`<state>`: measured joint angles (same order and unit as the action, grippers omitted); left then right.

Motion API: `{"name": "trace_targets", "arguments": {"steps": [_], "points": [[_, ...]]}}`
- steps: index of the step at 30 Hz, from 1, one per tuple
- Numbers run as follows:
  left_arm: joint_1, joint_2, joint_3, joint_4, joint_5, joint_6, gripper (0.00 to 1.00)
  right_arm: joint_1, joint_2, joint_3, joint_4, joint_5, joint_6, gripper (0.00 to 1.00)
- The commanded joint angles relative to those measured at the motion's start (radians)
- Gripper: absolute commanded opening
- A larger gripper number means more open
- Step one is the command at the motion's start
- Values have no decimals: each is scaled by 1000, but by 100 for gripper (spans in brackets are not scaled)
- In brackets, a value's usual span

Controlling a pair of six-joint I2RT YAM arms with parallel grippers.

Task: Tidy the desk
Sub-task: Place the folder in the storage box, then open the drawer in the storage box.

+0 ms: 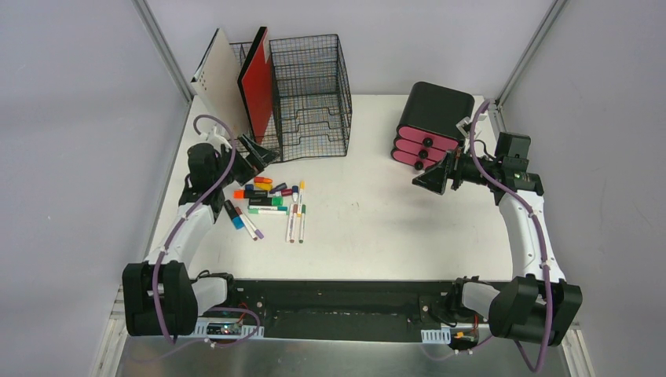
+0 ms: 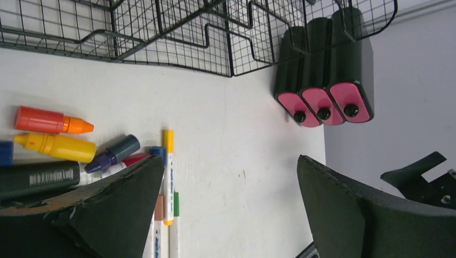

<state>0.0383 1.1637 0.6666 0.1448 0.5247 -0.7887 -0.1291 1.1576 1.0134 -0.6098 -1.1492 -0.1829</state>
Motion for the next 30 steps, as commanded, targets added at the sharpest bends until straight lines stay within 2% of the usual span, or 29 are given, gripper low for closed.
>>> {"name": "trace_targets", "arguments": {"steps": [1, 7, 12, 18, 23, 30], "points": [[-32, -83, -20, -89, 50, 77, 99, -3, -5, 47, -3, 10, -35, 99], [-128, -127, 23, -235, 16, 158, 99, -4, 12, 47, -3, 19, -35, 99], [-228, -125, 153, -407, -17, 270, 99, -7, 23, 51, -9, 30, -41, 99], [-259, -92, 310, -598, -15, 412, 99, -12, 43, 63, -34, 48, -67, 99], [-259, -91, 329, -603, -56, 497, 99, -26, 68, 83, -79, 83, -117, 99], [-255, -127, 263, -560, -89, 547, 99, -99, 80, 125, -163, 89, -130, 99]]}}
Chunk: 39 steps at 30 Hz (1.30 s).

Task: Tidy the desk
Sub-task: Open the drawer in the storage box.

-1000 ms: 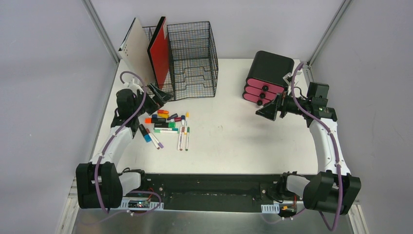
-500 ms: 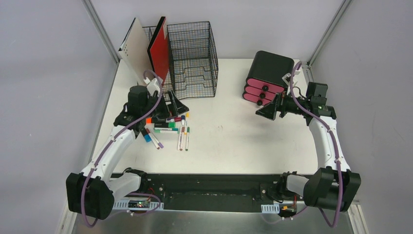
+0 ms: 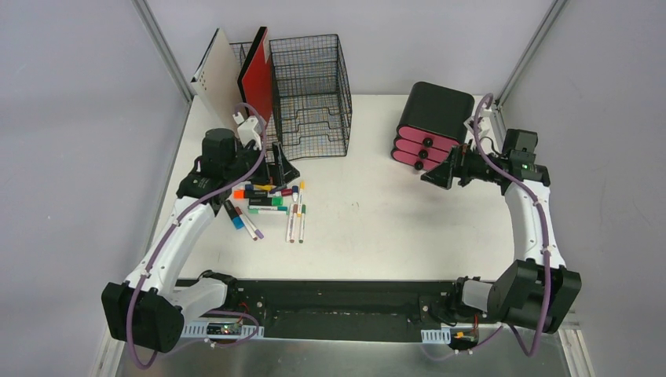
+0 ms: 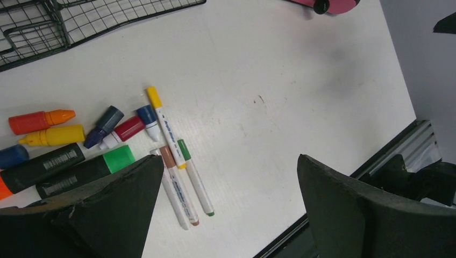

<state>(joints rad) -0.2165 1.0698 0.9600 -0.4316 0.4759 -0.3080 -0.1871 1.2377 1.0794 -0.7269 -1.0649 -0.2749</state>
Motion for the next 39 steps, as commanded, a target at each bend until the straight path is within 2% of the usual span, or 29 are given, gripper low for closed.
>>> {"name": "trace_targets", "arguments": {"steps": [1, 13, 19, 23, 24, 25, 26, 32, 39], "points": [[0, -41, -43, 27, -42, 62, 99, -51, 3, 63, -57, 5, -38, 99], [11, -16, -65, 77, 0, 27, 99, -86, 60, 121, -182, 5, -38, 99], [11, 24, -67, 117, 55, -12, 97, -86, 62, 127, -183, 5, -38, 99], [17, 85, -46, 120, 113, -56, 96, -86, 48, 98, -111, 5, -38, 99], [21, 94, -43, 121, 124, -62, 97, -86, 42, 88, -88, 535, 119, 99], [26, 97, -41, 121, 129, -65, 97, -86, 35, 76, -61, 79, -73, 99], [31, 95, -41, 120, 130, -66, 97, -86, 30, 63, -25, 8, -63, 99], [47, 40, -50, 114, 114, -59, 98, -86, -15, -22, 175, -67, 154, 99], [61, -20, -67, 107, 74, -37, 98, -86, -116, -112, 382, -8, 359, 99]]}}
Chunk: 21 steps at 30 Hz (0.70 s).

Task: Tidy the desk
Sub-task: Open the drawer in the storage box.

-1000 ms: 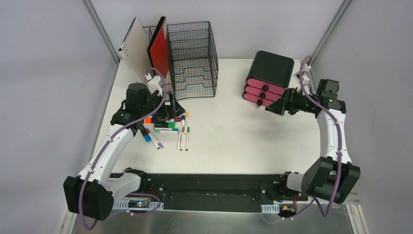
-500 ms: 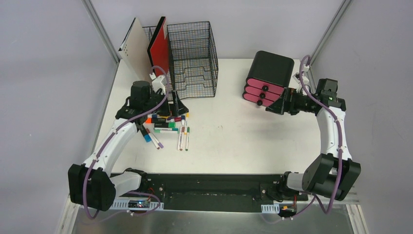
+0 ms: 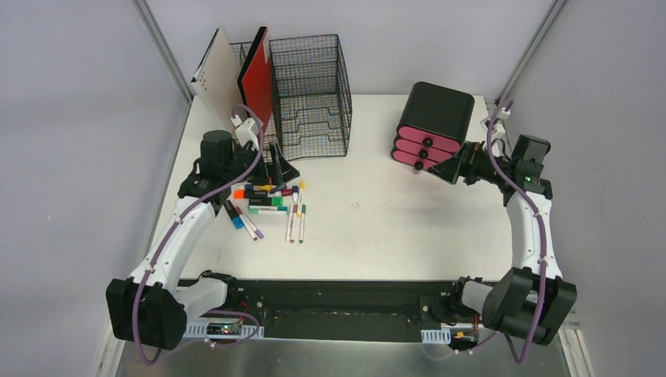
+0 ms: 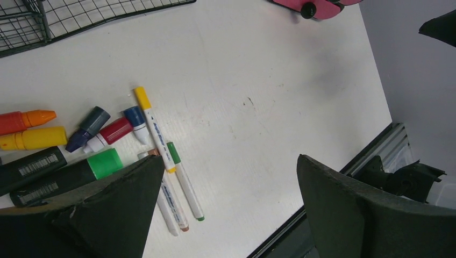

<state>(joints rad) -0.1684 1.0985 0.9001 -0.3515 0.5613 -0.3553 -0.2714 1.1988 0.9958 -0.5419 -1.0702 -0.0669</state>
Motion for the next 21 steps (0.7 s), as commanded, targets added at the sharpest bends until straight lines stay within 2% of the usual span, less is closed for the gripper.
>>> {"name": "trace_targets", "arguments": {"steps": [1, 4, 7, 10, 17, 21], "points": [[16, -54, -8, 25, -19, 14, 98, -2, -88, -38, 217, 2, 177, 99], [19, -64, -11, 20, -35, 18, 98, -1, -103, -74, 307, 21, 297, 99], [22, -66, -9, 15, -31, 17, 98, -2, -107, -124, 444, 111, 520, 99], [27, -72, -8, 15, -25, 13, 98, -2, -107, -153, 526, 192, 669, 99], [38, -86, -9, 15, -4, 2, 98, -2, -146, -194, 534, 396, 835, 99], [46, -88, -9, 15, 6, -6, 98, -2, -129, -200, 526, 423, 854, 99]]}}
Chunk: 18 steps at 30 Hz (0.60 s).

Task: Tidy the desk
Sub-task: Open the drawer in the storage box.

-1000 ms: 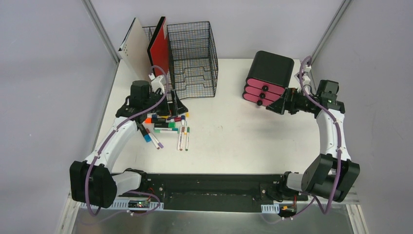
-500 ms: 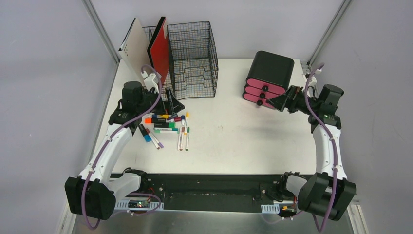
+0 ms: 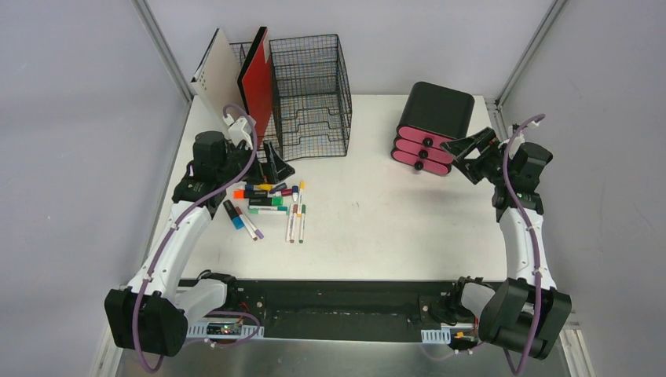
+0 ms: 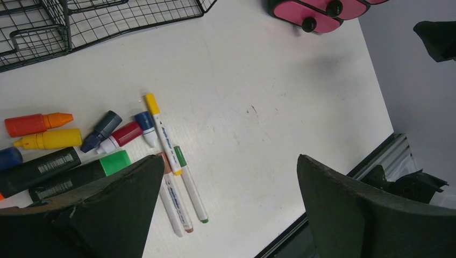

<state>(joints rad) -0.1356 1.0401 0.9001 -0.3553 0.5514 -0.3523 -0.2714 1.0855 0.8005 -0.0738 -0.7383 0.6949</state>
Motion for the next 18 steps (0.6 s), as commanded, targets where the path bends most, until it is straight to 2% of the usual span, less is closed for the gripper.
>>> {"name": "trace_targets", "arguments": {"steps": [1, 7, 13, 18], "points": [[16, -30, -9, 18, 17, -10, 98, -2, -14, -7, 59, 90, 93, 99], [20, -14, -16, 17, 15, -22, 98, -2, -5, -10, 71, 74, 76, 99], [21, 34, -3, -11, 16, -28, 99, -1, 14, -7, 107, -23, 41, 99], [21, 50, 0, -20, 18, -31, 99, -2, 20, -7, 114, -44, 32, 99]]}}
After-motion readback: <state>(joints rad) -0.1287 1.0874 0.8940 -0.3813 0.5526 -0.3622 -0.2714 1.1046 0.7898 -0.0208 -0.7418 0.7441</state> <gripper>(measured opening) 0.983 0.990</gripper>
